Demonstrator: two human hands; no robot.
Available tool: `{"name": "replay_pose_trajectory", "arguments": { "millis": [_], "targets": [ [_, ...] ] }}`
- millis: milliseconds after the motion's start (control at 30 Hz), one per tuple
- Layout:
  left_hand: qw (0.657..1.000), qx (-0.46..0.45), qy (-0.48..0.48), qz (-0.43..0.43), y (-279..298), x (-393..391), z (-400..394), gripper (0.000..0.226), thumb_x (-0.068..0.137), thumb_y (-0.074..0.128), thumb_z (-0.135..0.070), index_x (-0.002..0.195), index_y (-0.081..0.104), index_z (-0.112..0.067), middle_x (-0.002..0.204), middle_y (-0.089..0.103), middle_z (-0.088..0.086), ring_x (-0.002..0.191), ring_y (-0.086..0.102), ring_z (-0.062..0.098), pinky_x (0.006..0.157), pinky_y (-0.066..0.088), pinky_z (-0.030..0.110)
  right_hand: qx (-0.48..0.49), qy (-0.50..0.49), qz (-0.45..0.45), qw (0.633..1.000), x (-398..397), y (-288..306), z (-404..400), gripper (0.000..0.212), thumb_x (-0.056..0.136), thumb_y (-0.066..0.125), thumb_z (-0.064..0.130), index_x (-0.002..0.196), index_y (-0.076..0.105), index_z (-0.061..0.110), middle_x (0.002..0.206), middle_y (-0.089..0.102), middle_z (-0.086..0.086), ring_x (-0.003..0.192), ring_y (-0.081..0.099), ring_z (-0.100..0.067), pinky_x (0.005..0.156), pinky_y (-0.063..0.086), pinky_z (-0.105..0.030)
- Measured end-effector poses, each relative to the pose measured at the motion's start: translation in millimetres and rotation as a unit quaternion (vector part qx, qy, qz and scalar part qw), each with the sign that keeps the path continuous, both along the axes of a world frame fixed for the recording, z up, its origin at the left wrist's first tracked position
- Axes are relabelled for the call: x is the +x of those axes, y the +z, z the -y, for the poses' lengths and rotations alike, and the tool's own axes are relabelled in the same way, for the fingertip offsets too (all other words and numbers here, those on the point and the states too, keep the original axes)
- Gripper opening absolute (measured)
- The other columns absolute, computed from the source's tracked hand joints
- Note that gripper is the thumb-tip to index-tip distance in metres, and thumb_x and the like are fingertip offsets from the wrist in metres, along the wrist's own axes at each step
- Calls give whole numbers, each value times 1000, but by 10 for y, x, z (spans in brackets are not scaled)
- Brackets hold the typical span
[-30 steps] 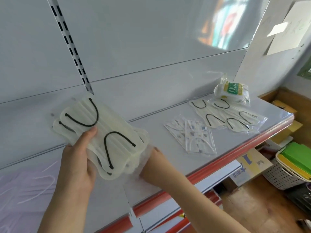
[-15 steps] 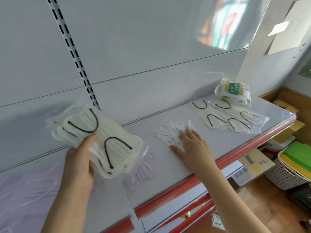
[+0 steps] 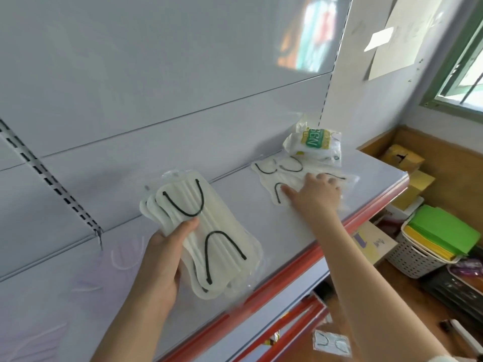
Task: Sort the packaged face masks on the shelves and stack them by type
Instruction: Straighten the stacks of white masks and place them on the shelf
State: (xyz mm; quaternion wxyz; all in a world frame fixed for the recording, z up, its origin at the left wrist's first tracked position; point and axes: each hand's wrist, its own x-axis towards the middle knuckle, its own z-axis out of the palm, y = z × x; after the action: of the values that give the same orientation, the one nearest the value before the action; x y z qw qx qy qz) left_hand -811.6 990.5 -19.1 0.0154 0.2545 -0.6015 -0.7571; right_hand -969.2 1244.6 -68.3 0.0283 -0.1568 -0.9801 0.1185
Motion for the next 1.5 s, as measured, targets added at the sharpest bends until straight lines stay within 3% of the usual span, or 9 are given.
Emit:
{"name": "replay_pose_trajectory", "arguments": {
  "millis": [133,333,500,633,833,1100,1233,1400,1500],
  "targets": [
    [999,-25,19,13,19,-198,-258,24,90,72,-21,113,71,-13,99,80,5,94,75,25,89,55,42,-69,57,-76,993,-45,71,-32,24,93,58,35,104,67,15,101,60,-3,100,53,-25,70,39,-32],
    [995,-97,14,34,30,-486,-703,19,94,69,-25,109,71,-15,92,80,3,87,76,23,84,58,42,-308,99,-207,923,335,458,-68,13,90,62,33,80,61,24,76,63,8,70,59,-12,59,47,-31],
    [999,42,-17,-29,157,-596,-1127,56,93,45,-58,116,71,-14,104,79,6,99,75,16,70,60,24,-323,329,-139,876,742,438,364,25,91,52,55,95,61,33,110,58,22,97,56,-1,74,50,-24],
    [998,5,68,-19,73,-646,-994,28,96,64,-26,113,73,-5,100,77,18,88,76,31,75,63,44,-406,493,-6,770,657,461,127,28,99,53,38,121,68,28,129,62,21,114,55,3,88,51,-22],
    [985,3,167,-35,39,-599,-763,24,92,66,-9,115,72,-10,104,78,12,94,76,29,84,56,41,-50,161,11,986,-221,245,-205,65,88,55,66,123,46,12,122,58,-4,114,54,-27,92,40,-38],
    [984,-2,173,-43,46,-540,-712,24,91,67,-6,114,72,-8,102,78,13,90,77,29,78,56,39,-192,278,3,941,-339,149,-183,26,84,68,32,78,44,24,80,47,6,82,45,-20,65,33,-29],
    [990,-1,129,-52,46,-545,-800,28,93,67,-21,119,70,-10,103,79,11,91,77,26,81,55,39,-513,262,-46,816,-67,442,-125,20,82,77,32,89,61,23,75,67,2,65,62,-17,54,49,-29],
    [998,-41,16,-40,91,-639,-1061,45,79,72,-37,118,70,-15,103,79,10,93,77,27,77,59,38,-242,483,1,841,178,419,82,44,83,71,51,93,39,23,78,53,7,66,50,-10,56,40,-30],
    [998,-11,42,-38,26,-658,-1074,42,81,74,-29,120,69,-12,105,78,12,94,76,30,82,58,42,-297,505,24,810,96,447,6,28,88,69,44,89,52,21,74,58,3,64,51,-15,61,44,-37]
  ]
}}
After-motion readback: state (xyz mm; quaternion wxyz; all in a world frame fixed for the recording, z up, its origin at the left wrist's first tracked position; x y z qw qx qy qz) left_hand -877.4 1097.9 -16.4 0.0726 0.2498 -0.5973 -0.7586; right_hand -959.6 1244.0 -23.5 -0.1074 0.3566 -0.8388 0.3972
